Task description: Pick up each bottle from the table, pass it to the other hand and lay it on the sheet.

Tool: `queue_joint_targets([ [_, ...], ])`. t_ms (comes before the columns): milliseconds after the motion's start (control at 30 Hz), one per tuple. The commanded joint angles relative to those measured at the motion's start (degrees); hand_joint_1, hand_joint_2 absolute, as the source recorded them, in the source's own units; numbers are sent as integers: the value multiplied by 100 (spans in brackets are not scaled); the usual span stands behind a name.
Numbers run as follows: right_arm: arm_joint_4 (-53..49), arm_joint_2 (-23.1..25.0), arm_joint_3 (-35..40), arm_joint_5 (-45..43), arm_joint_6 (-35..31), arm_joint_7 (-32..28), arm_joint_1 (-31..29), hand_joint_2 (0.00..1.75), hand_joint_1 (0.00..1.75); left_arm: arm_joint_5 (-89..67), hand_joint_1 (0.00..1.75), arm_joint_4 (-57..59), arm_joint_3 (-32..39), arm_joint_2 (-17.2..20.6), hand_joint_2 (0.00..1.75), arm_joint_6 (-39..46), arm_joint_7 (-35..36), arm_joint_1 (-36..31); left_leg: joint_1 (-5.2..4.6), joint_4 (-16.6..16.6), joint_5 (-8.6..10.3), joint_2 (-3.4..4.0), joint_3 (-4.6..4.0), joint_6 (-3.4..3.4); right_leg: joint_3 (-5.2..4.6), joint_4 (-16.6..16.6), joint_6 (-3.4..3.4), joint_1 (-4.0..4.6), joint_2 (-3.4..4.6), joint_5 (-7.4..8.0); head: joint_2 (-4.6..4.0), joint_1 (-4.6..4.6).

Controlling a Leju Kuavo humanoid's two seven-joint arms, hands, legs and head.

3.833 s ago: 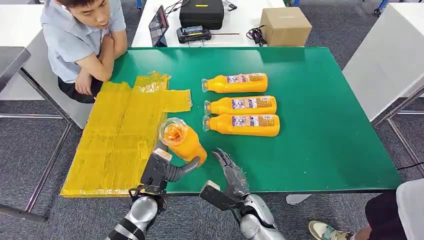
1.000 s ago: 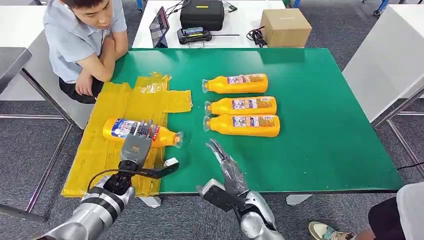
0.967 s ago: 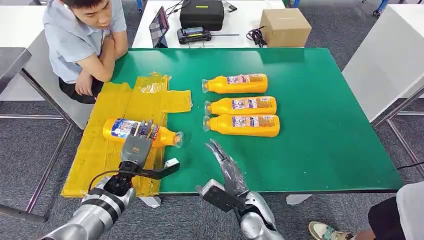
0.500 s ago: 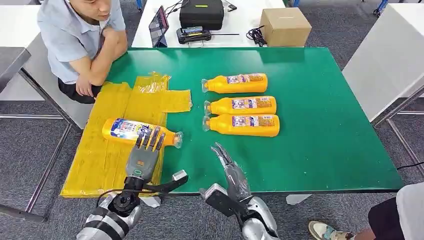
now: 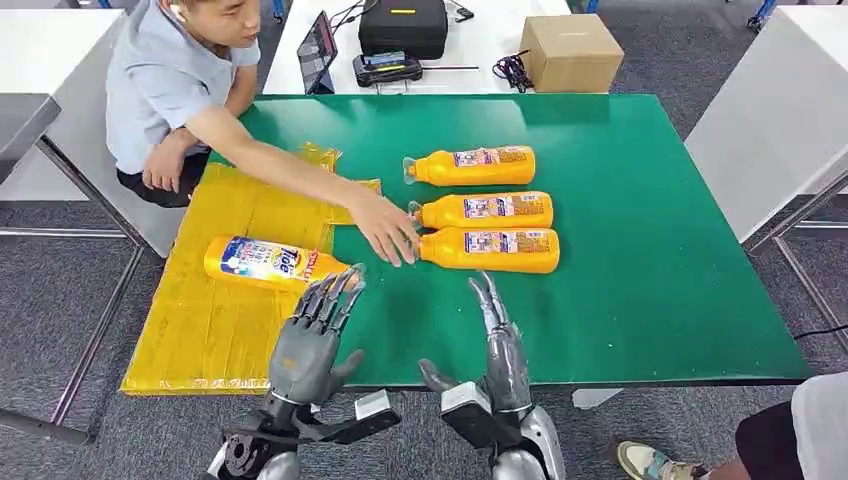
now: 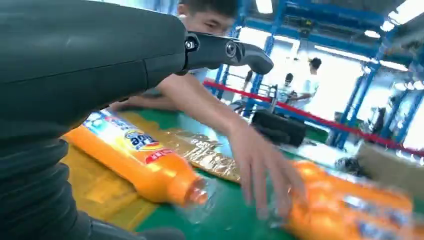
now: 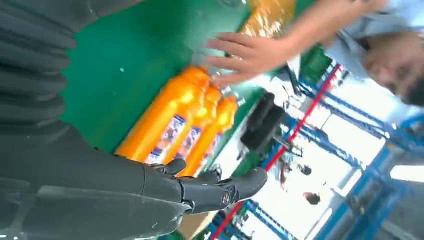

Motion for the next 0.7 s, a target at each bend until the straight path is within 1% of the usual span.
queue_joint_targets([
  [33,-289,55,-146,-568,-172,-327,92,175,0,1867,0,-773,883,-781,175,-26,-1730,526,11,10,-13,9,13,-11,15,3,-14,12,5,-8,0,-2],
  [100,-261,8,-101,-589,-230,-129,112,175,0,2714,0,-819,694,-759,175,-26,-2026,557,6,3,-5,4,8,-6,9,-1,-9,6,1,-4,0,0],
  [133,-248,-18,-81,-554,-255,-32,114,0,0,2893,0,-842,666,-762,175,-26,-2123,583,1,-1,-3,4,9,-4,7,0,-6,1,2,-3,0,0],
  [167,-198,-69,-80,-342,-383,169,116,0,0,3151,0,-884,622,-781,175,-26,-2192,632,7,2,-10,10,19,-9,19,-2,-12,8,6,-6,0,0],
  [200,-146,-149,-96,1,-617,476,115,0,0,3439,0,-902,524,-739,175,-26,-2237,669,7,1,-7,10,15,-8,14,-3,-9,8,6,-3,0,-2],
  [233,-111,-181,-129,235,-690,780,118,0,0,3570,0,-913,477,-713,175,-26,-2185,694,11,3,-12,8,23,-10,24,-4,-13,12,3,-8,0,-2],
  [267,-84,-75,-371,452,-998,1178,170,0,0,3916,0,-926,342,-600,175,-26,-2046,727,10,1,-9,4,21,-9,22,-5,-11,10,-2,-7,0,0],
  [300,-110,-83,-387,459,-1015,1191,180,0,0,3968,0,-932,331,-577,175,-26,-2069,744,3,-5,-2,-2,16,-5,17,-6,-6,4,-6,-3,0,-2],
  [333,-86,-86,-432,561,-989,1397,186,0,0,4158,0,-920,278,-535,175,-30,-2036,764,8,-1,-10,1,27,-9,28,-7,-11,9,-4,-9,0,0],
  [367,-69,-66,-517,754,-1079,1640,190,0,0,4406,0,-876,121,-422,175,-66,-1948,740,6,-4,-7,4,22,-7,22,-7,-9,7,-1,-5,0,0],
  [400,-40,-12,-614,928,-1289,1711,197,0,0,4441,0,-852,80,-401,175,-34,-1935,739,4,-6,-5,1,22,-7,22,-8,-8,5,-3,-5,0,0],
  [433,-21,11,-640,1104,-1348,1793,200,0,0,4562,0,-826,170,-492,175,-26,-2094,781,1,-5,-1,-1,14,-5,14,-5,-6,2,-5,-3,0,-2],
  [467,-43,-32,-612,1100,-1353,1778,206,0,0,4644,0,-807,191,-520,175,-26,-2162,778,7,-4,-8,1,25,-9,26,-9,-11,8,-4,-7,0,0],
  [500,-56,-52,-619,1137,-1384,1776,214,175,0,4723,0,-775,200,-537,175,-26,-2230,766,6,-4,-7,2,23,-9,24,-7,-11,7,-3,-7,0,-2],
  [533,-65,-70,-626,1136,-1383,1776,217,175,0,4728,0,-766,199,-542,175,-26,-2231,751,1,-4,0,1,8,-4,8,-5,-5,2,-2,-1,0,-2],
  [567,-65,-70,-626,1136,-1383,1776,217,175,0,4728,0,-766,199,-542,175,-26,-2231,751,6,-4,-6,3,20,-8,21,-6,-10,6,-2,-6,0,0],
  [633,-65,-70,-626,1136,-1383,1776,217,175,0,4728,0,-766,199,-542,175,-26,-2231,751,2,-5,-1,1,10,-5,10,-5,-6,3,-3,-2,0,-2],
  [667,-80,-59,-644,1107,-1384,1816,227,175,0,4774,0,-770,211,-549,175,-26,-2235,740,5,-3,-6,2,20,-8,21,-6,-11,6,-3,-6,0,-2],
  [700,-123,-53,-812,1664,-1384,1934,249,175,0,4888,0,-748,181,-533,175,-26,-2254,726,4,-4,-2,-1,13,-6,14,-5,-8,5,-5,-3,0,0],
])
